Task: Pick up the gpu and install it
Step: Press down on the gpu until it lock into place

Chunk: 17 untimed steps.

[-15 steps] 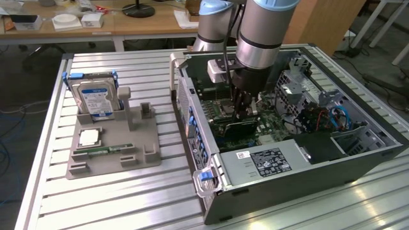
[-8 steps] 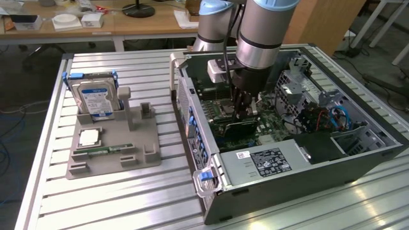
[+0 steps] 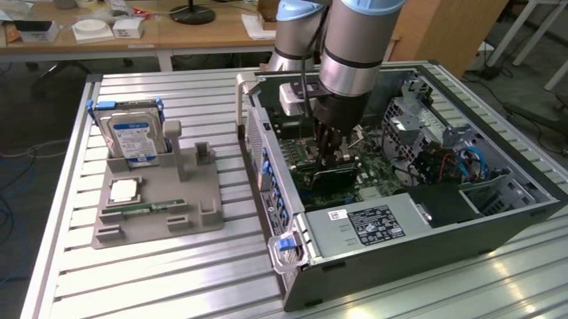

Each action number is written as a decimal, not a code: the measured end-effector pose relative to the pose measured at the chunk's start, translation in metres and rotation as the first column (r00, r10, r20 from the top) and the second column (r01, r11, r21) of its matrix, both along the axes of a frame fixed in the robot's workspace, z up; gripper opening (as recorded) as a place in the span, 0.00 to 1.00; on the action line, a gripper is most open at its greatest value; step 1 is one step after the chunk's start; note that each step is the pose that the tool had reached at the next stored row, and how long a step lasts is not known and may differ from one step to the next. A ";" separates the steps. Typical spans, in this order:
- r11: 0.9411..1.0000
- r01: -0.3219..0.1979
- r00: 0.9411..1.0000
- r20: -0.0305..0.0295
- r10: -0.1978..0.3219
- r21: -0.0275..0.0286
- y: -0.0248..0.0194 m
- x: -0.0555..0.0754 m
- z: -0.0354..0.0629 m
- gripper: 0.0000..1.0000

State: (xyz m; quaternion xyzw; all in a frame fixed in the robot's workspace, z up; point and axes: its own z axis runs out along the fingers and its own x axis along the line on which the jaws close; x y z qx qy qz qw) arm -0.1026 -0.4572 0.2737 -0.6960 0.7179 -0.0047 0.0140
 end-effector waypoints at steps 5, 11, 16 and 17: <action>1.000 0.000 1.000 0.000 0.000 0.000 -0.0001 -0.014 -0.0002 0.10; 1.000 0.000 1.000 0.001 0.000 0.000 0.0000 -0.023 -0.0008 0.10; 1.000 0.000 1.000 0.001 0.000 0.000 -0.0001 -0.023 0.0012 0.10; 1.000 0.000 1.000 0.001 0.000 0.000 -0.0001 -0.023 0.0022 0.10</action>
